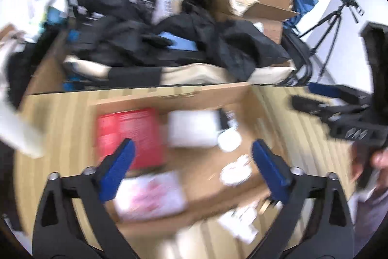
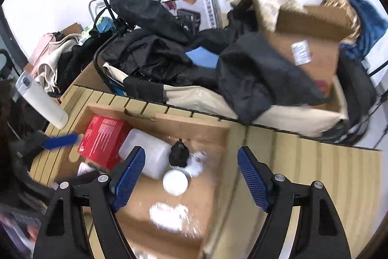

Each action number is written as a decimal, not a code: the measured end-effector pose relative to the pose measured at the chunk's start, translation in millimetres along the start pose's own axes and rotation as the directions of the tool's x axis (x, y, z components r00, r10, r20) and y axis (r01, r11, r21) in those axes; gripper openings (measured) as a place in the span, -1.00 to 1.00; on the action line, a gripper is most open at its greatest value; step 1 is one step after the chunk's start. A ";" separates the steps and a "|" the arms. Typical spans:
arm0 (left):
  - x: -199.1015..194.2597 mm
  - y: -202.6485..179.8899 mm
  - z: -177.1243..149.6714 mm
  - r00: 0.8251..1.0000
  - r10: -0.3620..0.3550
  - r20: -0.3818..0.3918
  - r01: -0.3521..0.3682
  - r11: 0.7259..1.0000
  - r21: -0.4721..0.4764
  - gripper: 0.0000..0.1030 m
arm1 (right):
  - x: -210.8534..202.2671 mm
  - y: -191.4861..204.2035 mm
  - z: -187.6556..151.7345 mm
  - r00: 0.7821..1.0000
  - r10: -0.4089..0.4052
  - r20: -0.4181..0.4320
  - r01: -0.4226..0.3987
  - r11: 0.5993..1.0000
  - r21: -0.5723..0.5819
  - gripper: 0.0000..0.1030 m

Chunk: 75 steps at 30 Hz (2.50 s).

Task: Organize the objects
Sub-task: 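Withdraw both tools from the tray, then grasp the white bottle with the left tool while the right tool grasps the black cable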

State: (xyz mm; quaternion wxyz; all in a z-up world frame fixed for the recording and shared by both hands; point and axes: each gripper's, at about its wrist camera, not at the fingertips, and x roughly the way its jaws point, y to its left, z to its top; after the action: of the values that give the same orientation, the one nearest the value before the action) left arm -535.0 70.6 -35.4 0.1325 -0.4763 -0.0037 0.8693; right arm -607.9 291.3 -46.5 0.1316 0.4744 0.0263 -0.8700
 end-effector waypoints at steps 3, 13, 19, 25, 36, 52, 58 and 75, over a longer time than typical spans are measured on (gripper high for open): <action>-40.3 22.5 -19.1 0.996 0.092 0.002 -0.092 0.996 -0.014 1.00 | -38.3 -3.7 -16.9 1.000 -0.018 -0.018 0.018 1.000 -0.005 0.59; -164.0 41.7 -102.0 0.990 0.133 0.054 -0.131 0.991 -0.037 1.00 | -149.9 9.0 -119.1 0.996 -0.084 -0.002 0.084 0.996 0.020 0.59; -196.1 31.5 -164.2 0.993 0.089 0.078 -0.082 0.993 -0.082 1.00 | -191.0 38.3 -174.1 0.994 -0.096 0.054 0.094 0.995 0.043 0.59; -238.1 20.2 -274.4 0.985 0.079 0.152 -0.053 0.984 -0.168 1.00 | -222.8 92.0 -284.8 0.989 -0.025 0.147 0.022 1.000 0.018 0.59; -270.7 -32.8 -334.7 0.960 0.152 0.235 -0.133 0.986 -0.095 1.00 | -235.3 157.6 -416.3 0.986 0.069 0.154 -0.069 0.998 -0.001 0.59; -105.7 -54.1 -259.0 0.996 -0.020 0.085 0.027 0.996 -0.082 1.00 | -160.7 87.9 -385.2 0.992 0.044 0.116 -0.054 0.995 0.081 0.24; -1.6 -68.1 -186.7 1.000 -0.010 0.022 0.012 0.994 -0.106 0.86 | -107.0 29.6 -322.0 0.992 0.036 0.124 -0.054 0.988 0.144 0.24; 91.7 -54.1 -164.1 0.999 -0.001 -0.040 -0.010 0.962 -0.272 -0.44 | 55.4 -14.5 -212.1 0.999 -0.005 0.036 0.002 0.997 0.076 -0.52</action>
State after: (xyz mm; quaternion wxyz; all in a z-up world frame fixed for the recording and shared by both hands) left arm -433.6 124.6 -193.7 0.0639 -0.5072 -0.1197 0.8511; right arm -466.4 330.1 -210.1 0.1125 0.4634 -0.0085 -0.8790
